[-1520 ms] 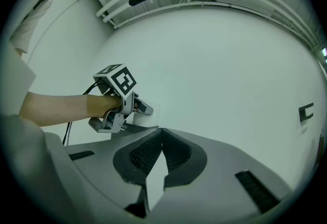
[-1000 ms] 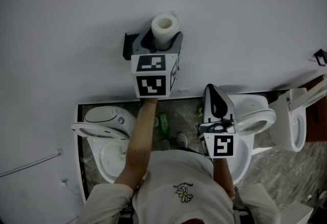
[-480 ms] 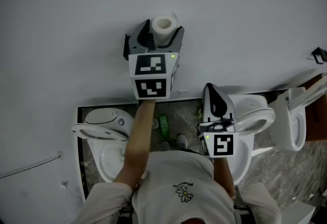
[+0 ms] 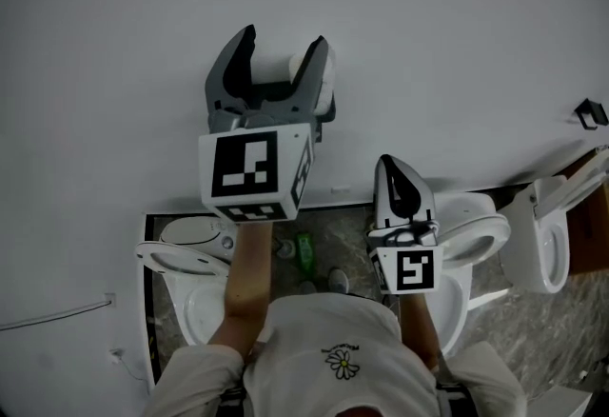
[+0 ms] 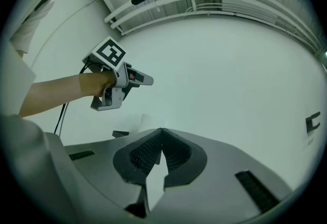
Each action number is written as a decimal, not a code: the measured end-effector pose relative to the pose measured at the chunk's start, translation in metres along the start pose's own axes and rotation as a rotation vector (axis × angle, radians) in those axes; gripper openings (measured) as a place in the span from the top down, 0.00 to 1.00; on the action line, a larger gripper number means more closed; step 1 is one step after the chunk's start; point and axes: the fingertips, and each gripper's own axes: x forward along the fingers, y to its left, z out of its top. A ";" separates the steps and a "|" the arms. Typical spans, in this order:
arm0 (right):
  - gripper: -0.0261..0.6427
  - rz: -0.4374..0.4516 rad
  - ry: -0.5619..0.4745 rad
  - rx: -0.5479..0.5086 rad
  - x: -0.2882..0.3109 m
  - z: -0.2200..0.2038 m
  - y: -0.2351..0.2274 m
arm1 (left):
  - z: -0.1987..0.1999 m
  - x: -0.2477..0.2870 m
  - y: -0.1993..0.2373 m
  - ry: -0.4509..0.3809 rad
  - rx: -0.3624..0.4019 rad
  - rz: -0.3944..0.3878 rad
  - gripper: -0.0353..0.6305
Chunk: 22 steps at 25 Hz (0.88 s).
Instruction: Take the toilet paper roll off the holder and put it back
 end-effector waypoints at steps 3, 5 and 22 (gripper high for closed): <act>0.94 0.006 -0.025 -0.006 0.003 0.005 0.001 | 0.010 -0.019 0.003 -0.065 0.016 0.012 0.52; 0.94 0.007 -0.030 -0.011 0.006 0.006 0.001 | 0.015 -0.033 0.005 -0.112 0.023 0.043 0.64; 0.94 0.037 -0.023 -0.011 0.016 0.002 0.020 | -0.088 -0.116 0.024 -0.025 0.013 0.206 0.92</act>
